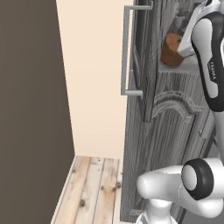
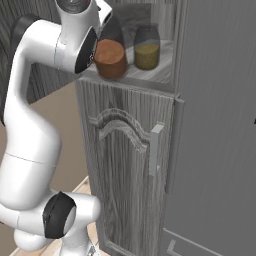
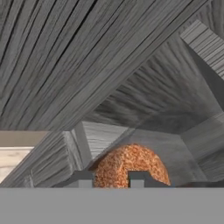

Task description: Pick the jar and jar from the dining table and place them in the open cabinet. Close the cabinet after placing the objects.

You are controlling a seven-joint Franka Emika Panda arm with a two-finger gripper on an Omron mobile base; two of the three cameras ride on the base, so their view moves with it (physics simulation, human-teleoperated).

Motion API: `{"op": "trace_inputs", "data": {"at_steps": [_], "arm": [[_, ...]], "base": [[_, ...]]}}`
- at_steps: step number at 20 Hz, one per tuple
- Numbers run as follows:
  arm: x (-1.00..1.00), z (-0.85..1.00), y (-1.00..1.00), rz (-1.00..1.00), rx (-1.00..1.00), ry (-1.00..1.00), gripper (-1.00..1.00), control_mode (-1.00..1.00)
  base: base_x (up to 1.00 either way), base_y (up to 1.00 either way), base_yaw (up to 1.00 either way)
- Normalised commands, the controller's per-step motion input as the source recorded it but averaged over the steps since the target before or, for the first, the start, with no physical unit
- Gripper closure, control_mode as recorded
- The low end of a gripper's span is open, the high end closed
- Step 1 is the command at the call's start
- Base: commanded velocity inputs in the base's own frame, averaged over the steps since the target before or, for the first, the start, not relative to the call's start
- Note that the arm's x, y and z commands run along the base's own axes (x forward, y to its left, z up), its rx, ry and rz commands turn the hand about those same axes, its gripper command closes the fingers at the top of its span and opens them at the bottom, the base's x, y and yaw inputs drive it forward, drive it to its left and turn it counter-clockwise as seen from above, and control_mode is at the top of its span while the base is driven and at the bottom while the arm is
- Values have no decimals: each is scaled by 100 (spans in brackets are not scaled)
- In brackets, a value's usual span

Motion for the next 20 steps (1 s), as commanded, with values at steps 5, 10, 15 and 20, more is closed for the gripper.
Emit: {"op": "trace_inputs", "data": {"at_steps": [5, 10, 15, 20], "arm": [[51, -25, 0, 0, 0, -11, -100, -100], [60, -17, -6, 0, 0, -22, -100, -100], [55, -12, -9, 0, 1, -31, -100, -100], [54, -23, -13, 0, 2, -37, -100, -100]], "base": [[0, 0, 0], [0, 0, 0], [0, 0, 0], [0, 0, 0]]}}
